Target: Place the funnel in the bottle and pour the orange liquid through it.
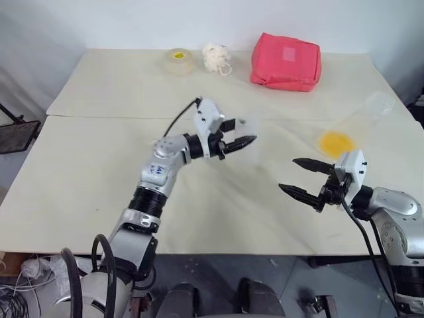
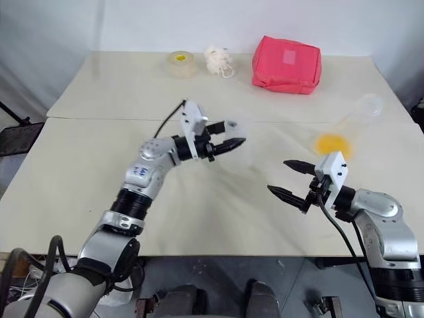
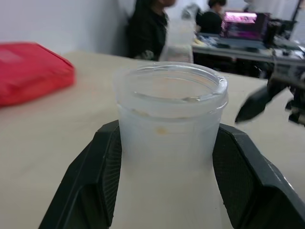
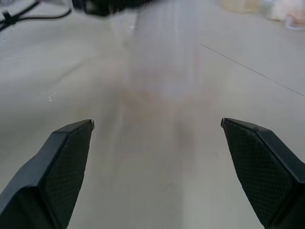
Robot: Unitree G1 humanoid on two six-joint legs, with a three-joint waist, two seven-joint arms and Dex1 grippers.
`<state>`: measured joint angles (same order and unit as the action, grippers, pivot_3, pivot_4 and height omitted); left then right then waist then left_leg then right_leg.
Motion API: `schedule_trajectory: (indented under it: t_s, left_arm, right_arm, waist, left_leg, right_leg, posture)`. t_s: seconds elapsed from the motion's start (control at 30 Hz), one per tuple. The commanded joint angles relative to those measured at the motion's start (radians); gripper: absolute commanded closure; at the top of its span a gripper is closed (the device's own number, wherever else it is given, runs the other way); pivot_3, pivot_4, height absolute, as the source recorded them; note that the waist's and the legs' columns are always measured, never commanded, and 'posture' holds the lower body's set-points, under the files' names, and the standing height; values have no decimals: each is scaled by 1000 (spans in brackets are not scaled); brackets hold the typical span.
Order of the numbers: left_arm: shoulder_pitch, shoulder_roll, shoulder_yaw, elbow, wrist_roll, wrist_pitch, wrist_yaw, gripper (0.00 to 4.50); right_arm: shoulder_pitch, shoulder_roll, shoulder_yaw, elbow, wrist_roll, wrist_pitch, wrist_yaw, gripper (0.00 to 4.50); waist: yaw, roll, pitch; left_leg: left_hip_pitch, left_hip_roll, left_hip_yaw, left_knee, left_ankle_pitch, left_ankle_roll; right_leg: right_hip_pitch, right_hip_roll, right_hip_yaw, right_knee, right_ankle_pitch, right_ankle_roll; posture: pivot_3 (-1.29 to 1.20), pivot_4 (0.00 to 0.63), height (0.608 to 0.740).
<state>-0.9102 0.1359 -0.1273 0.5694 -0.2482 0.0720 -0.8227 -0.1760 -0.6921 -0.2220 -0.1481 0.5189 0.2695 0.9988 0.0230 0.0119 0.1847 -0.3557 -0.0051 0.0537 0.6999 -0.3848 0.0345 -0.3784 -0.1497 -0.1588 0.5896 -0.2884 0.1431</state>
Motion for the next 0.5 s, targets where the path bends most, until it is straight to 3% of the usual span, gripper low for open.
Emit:
schedule_trajectory:
  t_s: [0.03,0.23,0.43,0.5]
  left_arm:
    - [-37,-2,2,47,35,-72,-17,2082]
    - [-21,-4,-22,46,59,-73,-59,2082]
    - [-3,-5,-22,-5,64,-6,-53,210]
    - [5,-5,-18,-30,63,12,-50,50]
  right_arm:
    - [21,6,-42,-67,28,5,-35,0]
    - [61,7,-56,-109,43,13,-68,0]
    - [53,8,-48,-110,46,12,-83,0]
    - [48,7,-46,-105,46,11,-83,0]
  waist:
    - [2,0,0]
    - [7,0,0]
    - [6,0,0]
    - [5,0,0]
  left_leg:
    - [0,0,0,0,0,0]
    - [0,-1,0,2,0,0]
    - [0,-1,-1,2,0,0]
    - [0,-1,-1,2,0,0]
  right_leg:
    - [0,0,0,0,0,0]
    - [0,-1,0,0,0,0]
    - [1,-1,0,0,0,0]
    - [1,-1,0,0,0,0]
  posture:
    - [0,150,740]
    - [0,150,740]
    - [0,150,740]
    - [0,150,740]
